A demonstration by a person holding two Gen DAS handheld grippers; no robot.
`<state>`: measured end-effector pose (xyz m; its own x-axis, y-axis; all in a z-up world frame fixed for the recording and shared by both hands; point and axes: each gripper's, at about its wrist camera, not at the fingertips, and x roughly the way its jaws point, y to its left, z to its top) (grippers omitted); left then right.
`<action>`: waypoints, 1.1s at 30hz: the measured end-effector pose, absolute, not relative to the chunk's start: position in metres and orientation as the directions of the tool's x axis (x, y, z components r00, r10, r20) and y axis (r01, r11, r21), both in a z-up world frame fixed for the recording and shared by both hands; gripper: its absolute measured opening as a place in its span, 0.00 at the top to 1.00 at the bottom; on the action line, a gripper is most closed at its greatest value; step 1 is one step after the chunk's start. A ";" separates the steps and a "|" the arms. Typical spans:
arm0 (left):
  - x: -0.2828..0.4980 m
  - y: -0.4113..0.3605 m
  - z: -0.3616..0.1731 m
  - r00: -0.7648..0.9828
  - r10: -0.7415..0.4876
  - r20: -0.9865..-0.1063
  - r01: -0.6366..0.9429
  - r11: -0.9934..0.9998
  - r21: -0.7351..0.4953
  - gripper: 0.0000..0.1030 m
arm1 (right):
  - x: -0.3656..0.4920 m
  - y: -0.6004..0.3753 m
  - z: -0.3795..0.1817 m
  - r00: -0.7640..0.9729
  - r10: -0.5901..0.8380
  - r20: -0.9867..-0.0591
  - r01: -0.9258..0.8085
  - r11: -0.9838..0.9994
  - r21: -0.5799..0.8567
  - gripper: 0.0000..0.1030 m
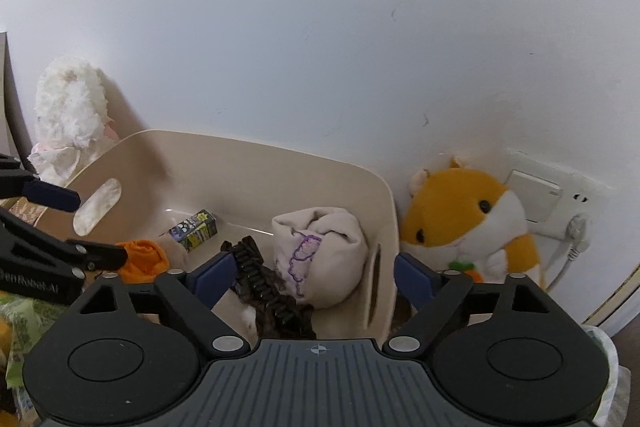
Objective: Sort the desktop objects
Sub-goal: 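Open the left tool over the basket while the right tool releases the claw clip inside, then withdraw both tools from the basket back toward the table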
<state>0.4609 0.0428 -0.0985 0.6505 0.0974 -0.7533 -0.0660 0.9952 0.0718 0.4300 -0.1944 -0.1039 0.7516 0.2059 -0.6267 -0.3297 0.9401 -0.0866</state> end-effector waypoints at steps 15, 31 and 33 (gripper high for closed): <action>0.359 0.076 -0.106 0.631 0.137 -0.763 -0.081 0.990 0.111 0.23 | 0.324 -0.248 -0.110 0.707 0.298 -0.641 -0.330 0.941 0.073 0.00; 0.279 0.101 -0.150 0.497 0.097 -0.862 -0.097 0.994 0.056 0.23 | 0.247 -0.203 -0.158 0.564 0.400 -0.722 -0.400 0.898 0.185 0.00; 0.278 0.100 -0.158 0.474 0.097 -0.875 -0.098 0.994 0.057 0.23 | 0.244 -0.191 -0.167 0.555 0.392 -0.734 -0.414 0.895 0.165 0.00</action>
<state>0.2779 0.1002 -0.1581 0.4740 0.0965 -0.8752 -0.0978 0.9936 0.0566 0.2442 -0.1913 -0.1669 0.5546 0.3918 -0.7341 -0.4141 0.8952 0.1649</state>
